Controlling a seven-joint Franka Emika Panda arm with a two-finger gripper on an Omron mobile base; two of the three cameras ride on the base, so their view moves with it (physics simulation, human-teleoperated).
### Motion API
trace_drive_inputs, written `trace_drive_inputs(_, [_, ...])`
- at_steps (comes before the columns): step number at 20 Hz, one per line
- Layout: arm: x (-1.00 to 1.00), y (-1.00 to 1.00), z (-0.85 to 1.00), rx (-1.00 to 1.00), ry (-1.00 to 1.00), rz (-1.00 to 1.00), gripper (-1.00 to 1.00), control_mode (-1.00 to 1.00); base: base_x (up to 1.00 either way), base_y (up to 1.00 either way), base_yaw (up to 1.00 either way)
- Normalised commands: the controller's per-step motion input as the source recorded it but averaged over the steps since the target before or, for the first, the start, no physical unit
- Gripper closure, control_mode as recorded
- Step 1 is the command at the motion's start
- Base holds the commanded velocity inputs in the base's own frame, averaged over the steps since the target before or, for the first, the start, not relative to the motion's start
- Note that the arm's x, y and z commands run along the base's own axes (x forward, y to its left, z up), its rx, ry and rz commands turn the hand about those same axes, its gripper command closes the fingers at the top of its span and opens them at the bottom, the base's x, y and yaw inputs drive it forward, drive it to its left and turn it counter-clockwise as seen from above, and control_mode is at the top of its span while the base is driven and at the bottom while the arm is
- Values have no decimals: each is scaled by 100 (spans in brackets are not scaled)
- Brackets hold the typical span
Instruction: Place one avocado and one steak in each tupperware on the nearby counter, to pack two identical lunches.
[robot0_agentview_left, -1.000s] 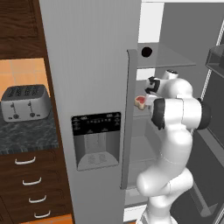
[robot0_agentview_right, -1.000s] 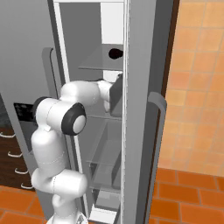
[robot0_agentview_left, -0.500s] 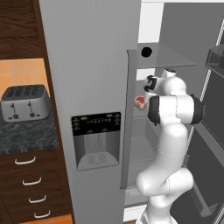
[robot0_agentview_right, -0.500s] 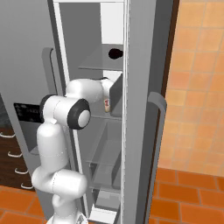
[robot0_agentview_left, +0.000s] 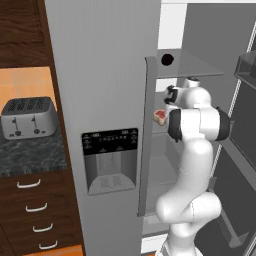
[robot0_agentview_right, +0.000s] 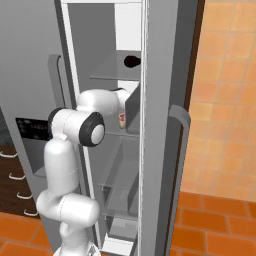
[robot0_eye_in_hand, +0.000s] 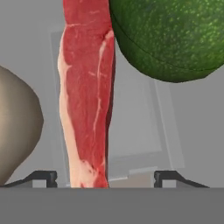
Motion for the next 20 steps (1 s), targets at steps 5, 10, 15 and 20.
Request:
trace_drive_inputs(5, [16,23,-58,-1,5,0,-100,-100,0,0,0])
trace_drive_inputs(10, [20,10,-61,0,4,0,-100,-100,0,0,0])
trace_drive_inputs(15, [23,14,-82,0,1,0,-100,-100,0,0,0])
trace_drive_inputs(20, [15,24,-81,0,0,0,-100,-100,0,0,0])
